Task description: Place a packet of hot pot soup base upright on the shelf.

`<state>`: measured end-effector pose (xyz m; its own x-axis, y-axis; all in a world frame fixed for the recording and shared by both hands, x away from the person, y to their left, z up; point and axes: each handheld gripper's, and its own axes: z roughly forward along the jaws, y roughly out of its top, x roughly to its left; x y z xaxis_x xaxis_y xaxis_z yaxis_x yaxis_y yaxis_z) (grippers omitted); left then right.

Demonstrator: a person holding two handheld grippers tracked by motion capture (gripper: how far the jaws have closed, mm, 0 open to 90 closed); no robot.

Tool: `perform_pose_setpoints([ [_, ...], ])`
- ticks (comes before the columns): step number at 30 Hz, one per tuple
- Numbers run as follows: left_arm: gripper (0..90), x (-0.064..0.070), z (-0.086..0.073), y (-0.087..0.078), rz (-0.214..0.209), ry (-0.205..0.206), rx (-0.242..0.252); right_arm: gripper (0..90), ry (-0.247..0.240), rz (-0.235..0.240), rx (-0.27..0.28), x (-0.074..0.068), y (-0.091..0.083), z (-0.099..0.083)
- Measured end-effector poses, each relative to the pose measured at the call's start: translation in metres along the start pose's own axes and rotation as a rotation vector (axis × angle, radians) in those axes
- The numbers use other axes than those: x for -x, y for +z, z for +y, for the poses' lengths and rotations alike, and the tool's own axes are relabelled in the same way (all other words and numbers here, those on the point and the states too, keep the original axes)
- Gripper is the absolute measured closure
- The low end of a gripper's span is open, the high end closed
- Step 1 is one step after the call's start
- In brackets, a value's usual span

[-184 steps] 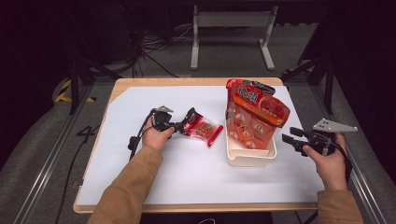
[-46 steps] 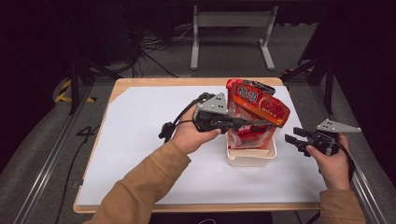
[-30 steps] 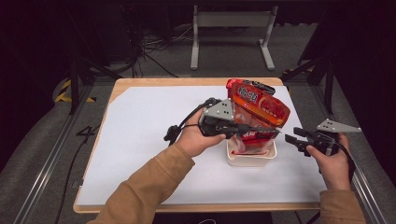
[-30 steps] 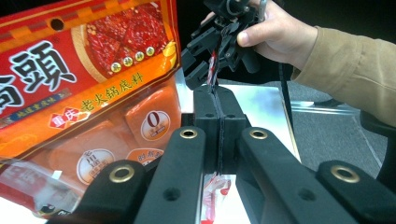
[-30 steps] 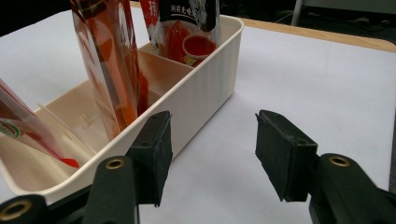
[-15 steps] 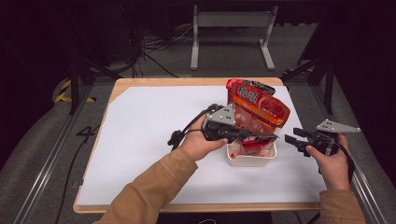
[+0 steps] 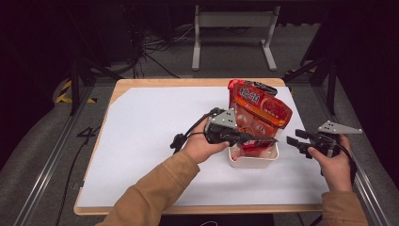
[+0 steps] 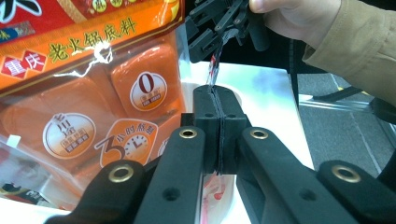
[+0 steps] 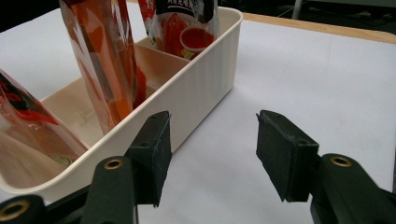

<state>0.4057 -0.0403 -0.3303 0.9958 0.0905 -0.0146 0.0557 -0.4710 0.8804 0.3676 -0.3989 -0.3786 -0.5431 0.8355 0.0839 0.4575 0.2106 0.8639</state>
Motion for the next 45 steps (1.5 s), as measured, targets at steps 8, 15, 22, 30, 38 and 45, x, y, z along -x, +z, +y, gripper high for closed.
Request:
perform_pose_setpoints([
  [8,89.3,-0.004,-0.007,0.002,0.0,-0.027,-0.02,44.7,0.001,0.002,-0.005,0.0,0.002,-0.001],
  [15,87.9,-0.008,-0.01,0.001,0.0,-0.052,-0.039,44.7,0.001,0.003,-0.008,0.0,0.003,-0.001],
  [22,70.4,-0.007,-0.014,0.002,0.007,-0.069,-0.024,44.1,-0.002,0.004,-0.007,0.0,0.004,0.0],
  [30,42.1,-0.008,-0.017,-0.004,0.014,-0.11,0.018,42.8,-0.005,0.012,-0.008,-0.001,0.009,0.004],
  [38,29.2,-0.003,-0.018,-0.029,0.069,-0.133,0.064,41.7,-0.014,0.024,0.002,-0.002,0.011,0.009],
  [45,28.7,0.003,-0.022,-0.061,0.149,-0.148,0.091,40.8,-0.016,0.041,0.006,-0.001,0.015,0.016],
])
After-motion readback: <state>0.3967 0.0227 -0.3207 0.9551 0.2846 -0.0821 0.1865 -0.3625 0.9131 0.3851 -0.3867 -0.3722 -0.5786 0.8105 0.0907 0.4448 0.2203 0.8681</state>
